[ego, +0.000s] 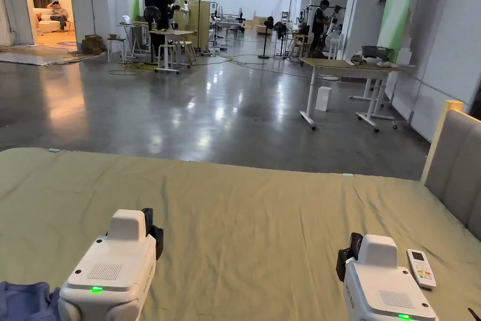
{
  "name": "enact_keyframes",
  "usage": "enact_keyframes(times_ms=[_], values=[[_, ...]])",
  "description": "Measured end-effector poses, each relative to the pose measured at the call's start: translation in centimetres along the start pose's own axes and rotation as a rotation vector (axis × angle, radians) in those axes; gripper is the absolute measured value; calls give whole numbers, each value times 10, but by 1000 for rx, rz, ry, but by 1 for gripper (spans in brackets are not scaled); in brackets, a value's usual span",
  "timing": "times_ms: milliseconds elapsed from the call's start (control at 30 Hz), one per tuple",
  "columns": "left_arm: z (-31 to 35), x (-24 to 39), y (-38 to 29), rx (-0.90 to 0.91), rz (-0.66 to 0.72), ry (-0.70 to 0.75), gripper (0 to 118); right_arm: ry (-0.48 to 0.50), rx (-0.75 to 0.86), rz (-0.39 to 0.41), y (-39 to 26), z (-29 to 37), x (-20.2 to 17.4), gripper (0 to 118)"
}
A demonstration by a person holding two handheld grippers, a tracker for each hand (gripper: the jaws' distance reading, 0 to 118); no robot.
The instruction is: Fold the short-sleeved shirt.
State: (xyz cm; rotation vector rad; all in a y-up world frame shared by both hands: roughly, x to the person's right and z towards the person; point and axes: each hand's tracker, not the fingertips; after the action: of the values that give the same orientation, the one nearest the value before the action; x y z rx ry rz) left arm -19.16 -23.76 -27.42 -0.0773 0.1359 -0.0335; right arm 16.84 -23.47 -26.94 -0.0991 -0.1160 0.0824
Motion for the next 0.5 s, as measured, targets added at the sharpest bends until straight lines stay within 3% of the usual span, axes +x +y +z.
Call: enact_keyframes(times_ms=[333,367,433,500], values=[[1,3,-3,-14,-14,1,0,10,-17,43,-2,-1,0,0],[2,3,-3,-11,-12,-1,0,17,-14,23,-1,0,2,0],[3,-1,-2,15,70,-18,0,25,-19,-126,0,0,11,0],[4,-10,0,17,238,-45,0,4,-3,-262,4,4,20,0]])
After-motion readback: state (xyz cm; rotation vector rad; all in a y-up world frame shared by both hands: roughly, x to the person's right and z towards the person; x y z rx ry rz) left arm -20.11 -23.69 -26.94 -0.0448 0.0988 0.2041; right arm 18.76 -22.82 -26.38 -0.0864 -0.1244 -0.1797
